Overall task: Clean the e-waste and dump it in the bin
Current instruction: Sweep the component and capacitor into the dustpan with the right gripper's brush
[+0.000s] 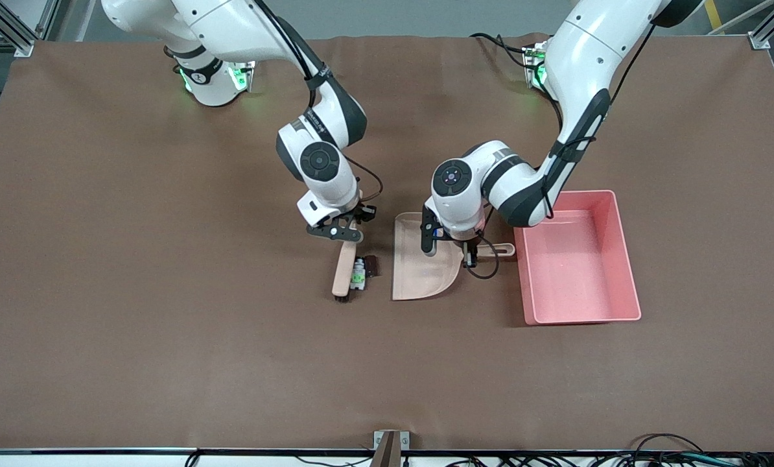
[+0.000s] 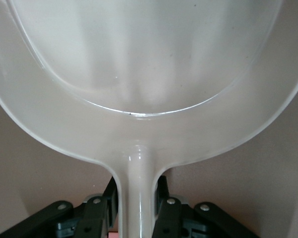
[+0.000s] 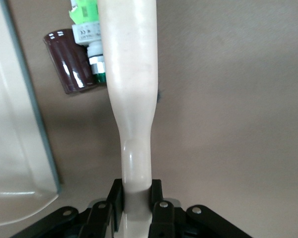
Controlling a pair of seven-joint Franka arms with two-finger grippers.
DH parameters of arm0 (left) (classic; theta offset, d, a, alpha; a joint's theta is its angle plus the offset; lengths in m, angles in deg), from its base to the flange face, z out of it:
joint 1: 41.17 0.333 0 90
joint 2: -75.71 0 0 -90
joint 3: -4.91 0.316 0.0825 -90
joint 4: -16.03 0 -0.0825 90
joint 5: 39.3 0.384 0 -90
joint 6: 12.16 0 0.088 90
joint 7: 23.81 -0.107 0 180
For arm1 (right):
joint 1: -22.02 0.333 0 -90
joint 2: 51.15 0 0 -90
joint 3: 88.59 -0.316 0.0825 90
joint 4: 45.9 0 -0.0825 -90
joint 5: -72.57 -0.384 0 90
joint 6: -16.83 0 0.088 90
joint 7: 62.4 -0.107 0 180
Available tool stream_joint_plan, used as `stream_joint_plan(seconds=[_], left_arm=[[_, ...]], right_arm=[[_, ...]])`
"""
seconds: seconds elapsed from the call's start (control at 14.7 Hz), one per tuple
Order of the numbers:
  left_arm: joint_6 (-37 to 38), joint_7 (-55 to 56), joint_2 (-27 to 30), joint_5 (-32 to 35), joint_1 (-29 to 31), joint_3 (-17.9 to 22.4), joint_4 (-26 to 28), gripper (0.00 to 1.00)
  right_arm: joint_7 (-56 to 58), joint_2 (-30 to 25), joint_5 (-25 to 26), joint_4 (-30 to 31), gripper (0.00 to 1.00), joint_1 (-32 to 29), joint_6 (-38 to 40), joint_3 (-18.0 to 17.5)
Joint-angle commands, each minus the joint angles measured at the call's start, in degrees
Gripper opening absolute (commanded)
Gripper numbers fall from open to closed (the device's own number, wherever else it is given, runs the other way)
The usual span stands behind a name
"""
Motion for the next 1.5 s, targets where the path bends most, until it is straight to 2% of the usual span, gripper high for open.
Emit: stream_joint_plan(seconds=[0.0, 1.02, 1.43], left_arm=[[1.28, 0.55, -0.7, 0.12, -0.31, -0.2, -1.55, 0.27], [1.28, 0.46, -1.05, 0.2, -0.22, -0.2, -1.82, 0.27], [1.28, 0.46, -1.05, 0.2, -0.22, -0.2, -1.82, 0.27]], right_arm=[[-1.26, 1.3, -0.86, -1.48, 0.0, 1.46, 0.4, 0.36], [-6.09, 4.02, -0.95, -5.79, 0.0, 5.24, 0.58, 0.28], [-7.76, 4.11, -1.03, -8.34, 0.0, 6.74, 3.04, 0.27]])
